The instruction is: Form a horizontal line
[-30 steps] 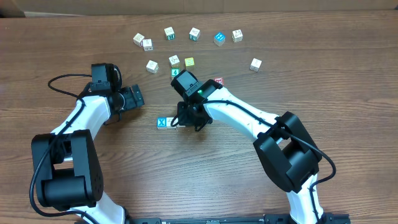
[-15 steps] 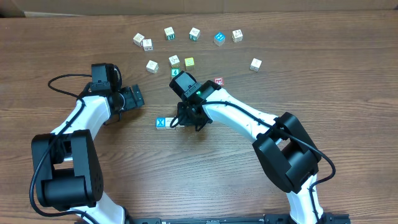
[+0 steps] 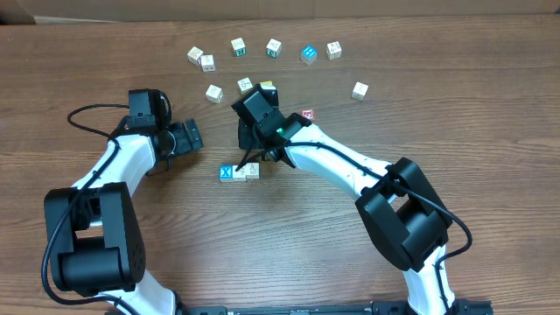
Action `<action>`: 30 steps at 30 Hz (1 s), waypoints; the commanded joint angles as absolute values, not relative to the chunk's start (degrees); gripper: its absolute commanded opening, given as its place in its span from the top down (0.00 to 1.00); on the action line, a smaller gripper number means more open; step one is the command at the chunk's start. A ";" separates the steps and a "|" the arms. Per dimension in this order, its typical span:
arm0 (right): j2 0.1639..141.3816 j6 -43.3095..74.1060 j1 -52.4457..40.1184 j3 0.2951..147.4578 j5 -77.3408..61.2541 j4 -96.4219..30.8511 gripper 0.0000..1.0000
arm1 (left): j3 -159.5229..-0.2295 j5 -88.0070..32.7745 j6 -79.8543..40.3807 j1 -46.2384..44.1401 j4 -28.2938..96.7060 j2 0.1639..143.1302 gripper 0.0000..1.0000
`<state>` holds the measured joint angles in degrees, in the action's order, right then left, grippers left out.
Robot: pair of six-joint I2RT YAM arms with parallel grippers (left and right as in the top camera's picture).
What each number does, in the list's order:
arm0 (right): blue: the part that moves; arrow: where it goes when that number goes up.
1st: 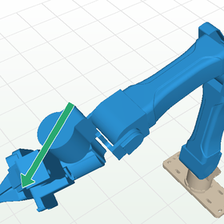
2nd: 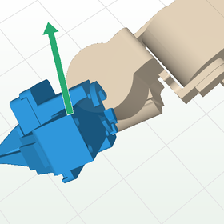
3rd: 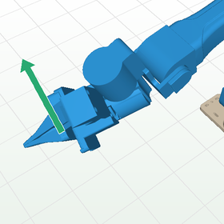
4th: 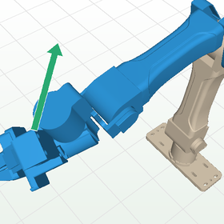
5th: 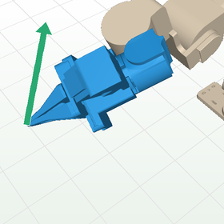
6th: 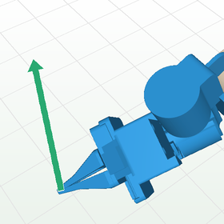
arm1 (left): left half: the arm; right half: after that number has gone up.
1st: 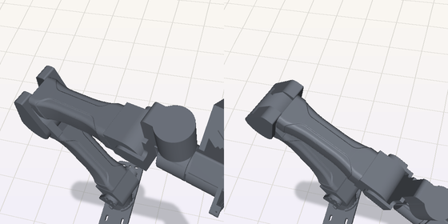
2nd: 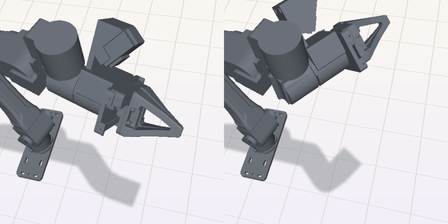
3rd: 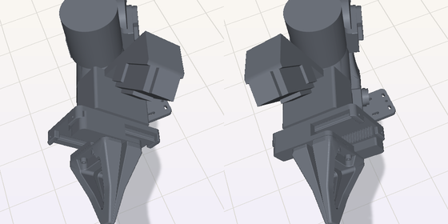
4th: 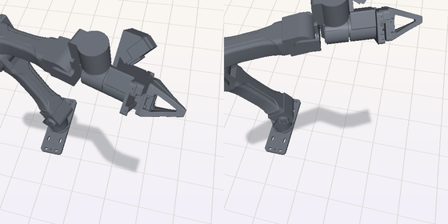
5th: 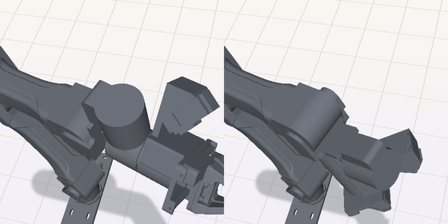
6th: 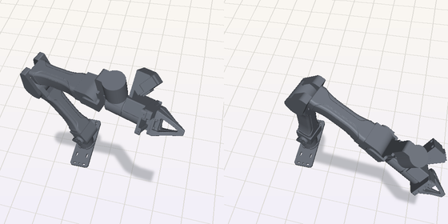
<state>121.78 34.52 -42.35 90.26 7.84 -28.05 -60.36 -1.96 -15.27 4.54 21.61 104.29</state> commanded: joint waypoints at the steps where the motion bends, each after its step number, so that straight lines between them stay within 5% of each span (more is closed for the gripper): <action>1: 121.03 34.28 -42.28 90.06 8.95 -28.08 0.96 | -60.12 -2.39 -15.84 4.49 21.63 105.01 0.01; 30: 121.62 36.25 -45.36 90.06 4.45 -33.56 0.96 | -60.12 -2.42 -15.86 4.49 21.63 105.01 0.00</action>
<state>121.78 35.88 -45.17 90.26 3.42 -33.87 -60.36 -1.98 -15.27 4.54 21.61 104.29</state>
